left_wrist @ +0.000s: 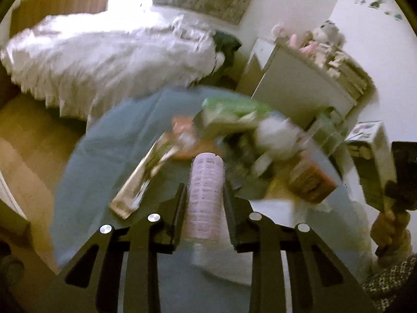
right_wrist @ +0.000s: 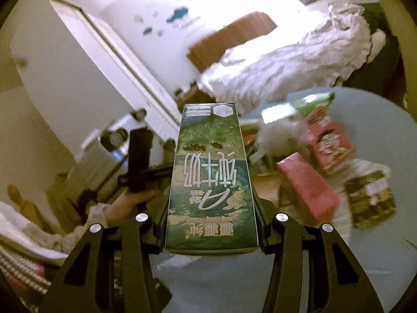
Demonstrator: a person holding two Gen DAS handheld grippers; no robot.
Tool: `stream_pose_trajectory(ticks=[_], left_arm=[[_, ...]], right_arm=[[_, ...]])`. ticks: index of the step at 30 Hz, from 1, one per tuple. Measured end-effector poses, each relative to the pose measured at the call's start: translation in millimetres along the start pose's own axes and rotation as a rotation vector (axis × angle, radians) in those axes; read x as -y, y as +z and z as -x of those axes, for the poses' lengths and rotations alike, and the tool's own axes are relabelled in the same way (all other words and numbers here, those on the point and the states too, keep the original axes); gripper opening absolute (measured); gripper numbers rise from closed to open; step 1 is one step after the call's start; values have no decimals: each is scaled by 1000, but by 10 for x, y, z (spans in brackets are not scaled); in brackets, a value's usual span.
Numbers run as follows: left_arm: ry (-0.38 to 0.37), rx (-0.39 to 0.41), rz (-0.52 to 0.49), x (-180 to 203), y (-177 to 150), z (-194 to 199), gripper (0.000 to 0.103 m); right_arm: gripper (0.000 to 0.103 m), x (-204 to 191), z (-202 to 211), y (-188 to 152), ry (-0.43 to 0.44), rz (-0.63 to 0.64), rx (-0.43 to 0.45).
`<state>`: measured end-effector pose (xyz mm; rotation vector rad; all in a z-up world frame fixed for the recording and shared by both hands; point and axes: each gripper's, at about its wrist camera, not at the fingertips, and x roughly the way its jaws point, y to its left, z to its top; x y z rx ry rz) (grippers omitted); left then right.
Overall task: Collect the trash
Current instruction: 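Grasp the pink roll with the left tool while the right tool grasps the green milk carton, then carry both items to the black bin and open both tools to drop them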
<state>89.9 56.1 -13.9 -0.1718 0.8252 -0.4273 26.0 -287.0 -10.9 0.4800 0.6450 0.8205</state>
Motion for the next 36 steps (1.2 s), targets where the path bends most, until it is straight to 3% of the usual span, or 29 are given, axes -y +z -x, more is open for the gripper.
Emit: stream_pose_trajectory(ticks=[3, 7, 9, 12, 15, 20, 24, 26, 31, 36], left_arm=[[-40, 76, -47, 345, 190, 209, 28], [-150, 130, -104, 951, 489, 192, 28], [-241, 124, -105, 1323, 655, -31, 28], [-350, 87, -112, 1846, 834, -466, 28], [-455, 11, -132, 2474, 971, -1045, 28], [-515, -189, -151, 3313, 988, -2164, 28], [-469, -331, -177, 3620, 845, -2822, 28], [-437, -385, -204, 3706, 797, -3063, 28], [-379, -482, -251, 3892, 720, -3431, 28], [-331, -548, -260, 3795, 532, -3543, 28]], right_arm=[[50, 146, 305, 9, -42, -8, 85], [50, 579, 823, 74, -262, -62, 250], [50, 955, 1095, 111, -436, -161, 318], [50, 1530, 1387, 128, -673, -304, 349], [50, 2127, 1555, 123, -772, -448, 329], [50, 2799, 1664, 44, -820, -583, 308], [50, 3201, 1669, -12, -862, -598, 262], [50, 3331, 1702, -83, -839, -642, 252], [50, 3515, 1761, -236, -798, -720, 231], [50, 3520, 1694, -229, -831, -690, 192]])
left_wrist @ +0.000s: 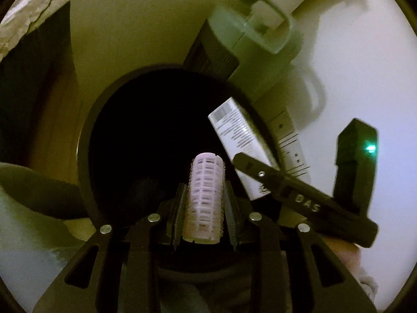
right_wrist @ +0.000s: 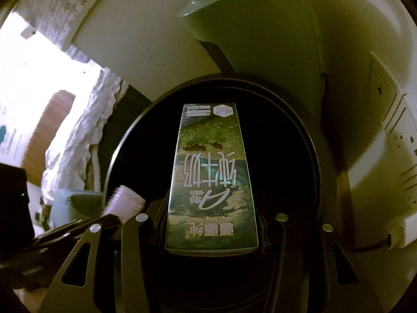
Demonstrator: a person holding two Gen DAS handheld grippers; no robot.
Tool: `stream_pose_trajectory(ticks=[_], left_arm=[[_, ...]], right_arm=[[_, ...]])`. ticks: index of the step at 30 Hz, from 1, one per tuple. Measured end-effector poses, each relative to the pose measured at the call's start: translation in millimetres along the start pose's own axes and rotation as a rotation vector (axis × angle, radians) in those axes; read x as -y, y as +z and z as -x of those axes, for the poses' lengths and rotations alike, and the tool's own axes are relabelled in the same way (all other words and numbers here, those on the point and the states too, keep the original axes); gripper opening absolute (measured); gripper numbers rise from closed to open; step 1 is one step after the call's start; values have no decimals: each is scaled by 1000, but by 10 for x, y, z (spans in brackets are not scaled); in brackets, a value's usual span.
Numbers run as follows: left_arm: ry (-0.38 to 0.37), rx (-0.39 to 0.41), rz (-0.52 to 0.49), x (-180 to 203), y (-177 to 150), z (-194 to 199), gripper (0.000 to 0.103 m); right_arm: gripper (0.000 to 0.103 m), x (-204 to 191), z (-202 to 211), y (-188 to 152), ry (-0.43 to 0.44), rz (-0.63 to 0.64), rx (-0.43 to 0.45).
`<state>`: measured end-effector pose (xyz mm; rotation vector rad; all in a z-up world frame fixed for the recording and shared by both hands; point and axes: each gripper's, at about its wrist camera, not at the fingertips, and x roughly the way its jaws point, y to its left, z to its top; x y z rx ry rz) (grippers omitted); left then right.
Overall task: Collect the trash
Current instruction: 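Carry both items to the black bin and open both tools to drop them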
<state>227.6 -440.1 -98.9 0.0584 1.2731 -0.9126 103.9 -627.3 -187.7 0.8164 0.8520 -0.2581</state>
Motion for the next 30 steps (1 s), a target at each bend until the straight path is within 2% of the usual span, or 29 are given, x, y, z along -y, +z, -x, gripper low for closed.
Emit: stream_pose_trajectory(ticks=[8, 10, 13, 15, 18, 25, 26, 30], left_arm=[[13, -2, 23, -87, -20, 116, 33], [8, 8, 22, -103, -41, 100, 38], [6, 32, 12, -62, -62, 178, 56], [12, 50, -4, -2, -57, 218, 67], [33, 67, -11, 49, -58, 263, 67], [-18, 172, 33, 118, -199, 611, 68], [-20, 197, 36, 124, -261, 729, 71], [-25, 302, 29, 149, -614, 1274, 72]], right_arm=[[50, -98, 27, 74, 0, 3, 5], [50, -114, 61, 79, -2, 0, 7], [52, -153, 59, 72, -6, 9, 6], [62, -175, 64, 67, -6, 14, 11], [64, -172, 75, 58, -1, 7, 24], [65, -195, 181, 44, 26, -5, 69], [65, -225, 218, 39, 34, 4, 86], [65, -428, 374, -26, 68, 77, 160]])
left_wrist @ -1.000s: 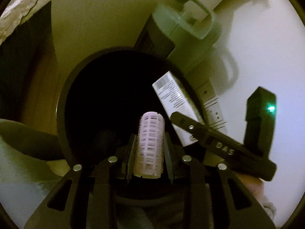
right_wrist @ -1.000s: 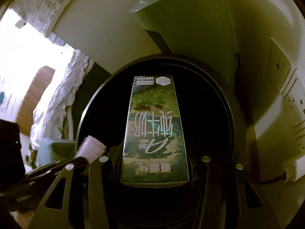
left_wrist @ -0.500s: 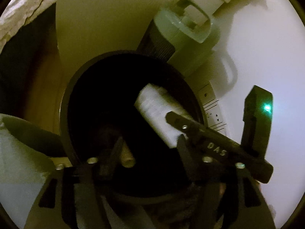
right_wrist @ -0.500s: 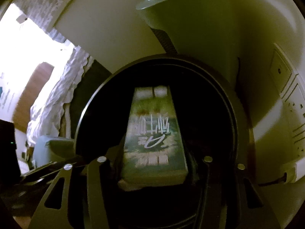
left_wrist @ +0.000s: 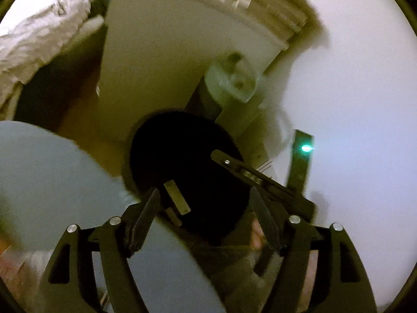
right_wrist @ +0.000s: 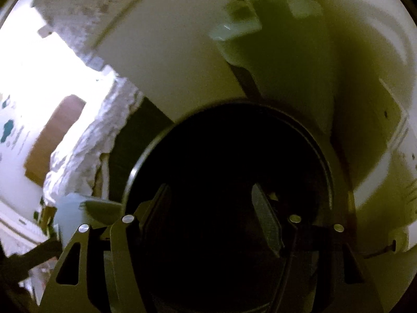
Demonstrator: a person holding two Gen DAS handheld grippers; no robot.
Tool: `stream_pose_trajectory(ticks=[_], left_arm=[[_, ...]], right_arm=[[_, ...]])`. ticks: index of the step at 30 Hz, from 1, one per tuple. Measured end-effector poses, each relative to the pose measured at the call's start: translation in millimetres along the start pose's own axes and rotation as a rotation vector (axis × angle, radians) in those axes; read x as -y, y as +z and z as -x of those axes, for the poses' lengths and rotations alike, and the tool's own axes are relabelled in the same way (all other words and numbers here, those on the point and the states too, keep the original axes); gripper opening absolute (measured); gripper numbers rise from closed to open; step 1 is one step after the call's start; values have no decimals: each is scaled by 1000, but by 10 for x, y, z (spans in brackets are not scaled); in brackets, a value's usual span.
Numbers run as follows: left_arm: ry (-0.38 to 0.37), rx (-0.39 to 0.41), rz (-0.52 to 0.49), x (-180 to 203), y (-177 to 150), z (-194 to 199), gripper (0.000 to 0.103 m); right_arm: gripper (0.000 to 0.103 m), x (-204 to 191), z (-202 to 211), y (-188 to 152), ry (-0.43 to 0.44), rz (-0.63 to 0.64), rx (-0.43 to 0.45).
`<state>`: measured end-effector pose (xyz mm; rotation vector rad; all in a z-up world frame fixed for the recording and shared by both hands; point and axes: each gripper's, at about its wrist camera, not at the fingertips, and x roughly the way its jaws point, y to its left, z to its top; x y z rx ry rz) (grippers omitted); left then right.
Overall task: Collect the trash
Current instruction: 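Carry both items to the black bin and open both tools to drop them, then grasp the white bubble mailer with the left tool while the right tool grasps the clear plastic box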
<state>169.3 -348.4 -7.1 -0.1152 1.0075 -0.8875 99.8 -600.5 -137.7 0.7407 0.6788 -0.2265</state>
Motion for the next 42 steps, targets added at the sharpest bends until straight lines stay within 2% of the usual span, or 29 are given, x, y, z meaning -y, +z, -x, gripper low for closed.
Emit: stream_pose_trajectory(ticks=[1, 3, 4, 7, 10, 12, 16, 18, 20, 22, 24, 26, 29, 31, 33, 34, 36, 42], left_arm=[[4, 25, -10, 9, -64, 157, 73], [31, 84, -29, -7, -242, 536, 86], [49, 112, -36, -40, -339, 714, 88], [144, 185, -38, -247, -683, 1286, 90], [307, 233, -14, -615, -1102, 1857, 94], [375, 231, 26, -837, -1335, 2106, 97], [466, 163, 178, -1444, -1751, 2395, 97], [470, 134, 232, -1644, -1866, 2429, 97], [434, 109, 260, -1778, -1913, 2381, 97], [428, 101, 266, -1859, -1902, 2326, 97], [418, 99, 258, -1874, -1953, 2322, 98], [406, 114, 247, -1888, -1984, 2350, 98], [395, 119, 228, -1915, -2043, 2388, 98], [381, 126, 218, -1929, -2086, 2448, 98], [380, 123, 216, -1948, -2133, 2452, 98], [377, 120, 220, -1962, -2138, 2464, 98], [371, 118, 227, -1958, -2151, 2483, 98], [376, 98, 231, -1949, -2229, 2502, 98]], right_arm=[[65, -65, 37, -15, 10, 22, 16], [66, -183, 98, -41, 30, 62, 42], [67, -275, 151, -65, 46, 97, 63], [72, -547, 324, -168, 104, 202, 118], [77, -868, 486, -346, 186, 327, 141], [77, -1060, 548, -464, 226, 381, 123], [79, -1799, 813, -815, 412, 522, 60], [87, -2226, 946, -994, 503, 610, 22], [95, -2683, 1053, -1196, 564, 730, -10], [98, -3058, 1039, -1370, 542, 835, -55], [98, -3289, 905, -1452, 507, 880, -105], [98, -3409, 803, -1535, 464, 875, -148], [98, -3583, 674, -1556, 460, 832, -203], [87, -3690, 631, -1613, 428, 850, -218], [58, -3750, 583, -1693, 385, 875, -246], [54, -3769, 557, -1725, 371, 881, -259], [52, -3778, 564, -1752, 374, 879, -259], [51, -3743, 903, -1576, 518, 772, -177]])
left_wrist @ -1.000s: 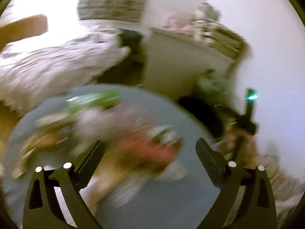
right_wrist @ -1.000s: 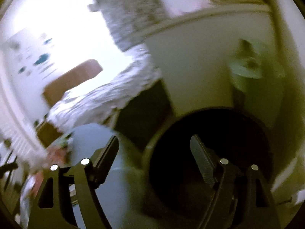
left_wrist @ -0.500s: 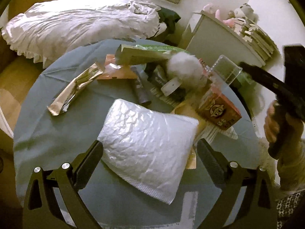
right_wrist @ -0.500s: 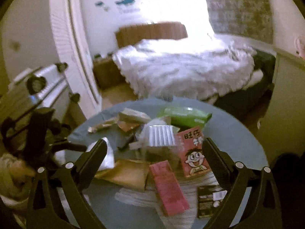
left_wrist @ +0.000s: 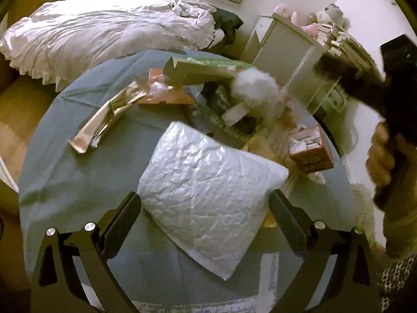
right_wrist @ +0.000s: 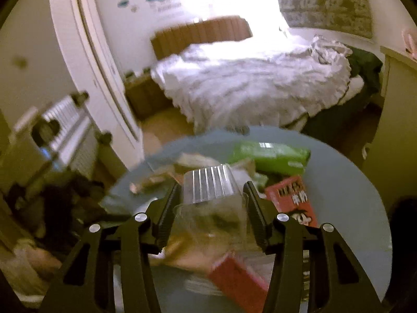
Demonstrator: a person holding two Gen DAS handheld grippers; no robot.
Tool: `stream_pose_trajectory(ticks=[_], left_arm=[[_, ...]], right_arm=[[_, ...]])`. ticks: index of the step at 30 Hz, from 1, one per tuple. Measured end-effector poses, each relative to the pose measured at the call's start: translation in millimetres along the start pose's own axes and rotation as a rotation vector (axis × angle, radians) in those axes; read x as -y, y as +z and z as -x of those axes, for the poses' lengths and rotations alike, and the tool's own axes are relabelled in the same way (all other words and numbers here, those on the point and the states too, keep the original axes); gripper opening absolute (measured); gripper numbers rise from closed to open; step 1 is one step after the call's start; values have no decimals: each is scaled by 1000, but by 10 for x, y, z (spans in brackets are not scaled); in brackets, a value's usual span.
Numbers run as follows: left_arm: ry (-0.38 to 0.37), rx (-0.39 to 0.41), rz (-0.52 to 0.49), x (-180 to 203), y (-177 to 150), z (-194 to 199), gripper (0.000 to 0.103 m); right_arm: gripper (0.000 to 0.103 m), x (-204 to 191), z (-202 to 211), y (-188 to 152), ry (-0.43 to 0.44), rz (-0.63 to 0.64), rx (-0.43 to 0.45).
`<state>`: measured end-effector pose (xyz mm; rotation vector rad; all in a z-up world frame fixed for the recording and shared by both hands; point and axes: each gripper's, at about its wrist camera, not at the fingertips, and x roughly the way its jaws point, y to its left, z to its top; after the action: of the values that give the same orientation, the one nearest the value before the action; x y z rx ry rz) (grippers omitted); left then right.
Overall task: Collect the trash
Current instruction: 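Grasp the white bubble mailer with the left tool while the right tool grasps the clear plastic box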
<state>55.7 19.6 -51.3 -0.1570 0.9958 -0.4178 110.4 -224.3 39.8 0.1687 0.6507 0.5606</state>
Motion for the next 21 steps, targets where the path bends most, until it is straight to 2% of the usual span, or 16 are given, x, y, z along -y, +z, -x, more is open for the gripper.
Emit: stream_pose_trajectory(ticks=[4, 10, 13, 14, 15, 17, 21], left_arm=[[-5, -20, -28, 18, -23, -10, 98], [-12, -26, -14, 1, 15, -107, 98], [-36, -3, -56, 44, 31, -154, 97], [-46, 1, -64, 55, 41, -167, 85], [-54, 8, -66, 63, 49, -163, 64], [-81, 29, -48, 53, 77, -129, 47], [-81, 79, -30, 56, 123, -4, 38]], right_arm=[[51, -51, 346, 81, 45, -6, 119], [51, -47, 572, -44, 26, -10, 161], [51, 37, 626, -177, 17, -36, 160], [51, 73, 643, -227, 13, -50, 159], [51, 139, 671, -272, 9, -69, 160], [51, 225, 721, -362, 3, -95, 165], [51, 449, 877, -510, -3, -154, 194]])
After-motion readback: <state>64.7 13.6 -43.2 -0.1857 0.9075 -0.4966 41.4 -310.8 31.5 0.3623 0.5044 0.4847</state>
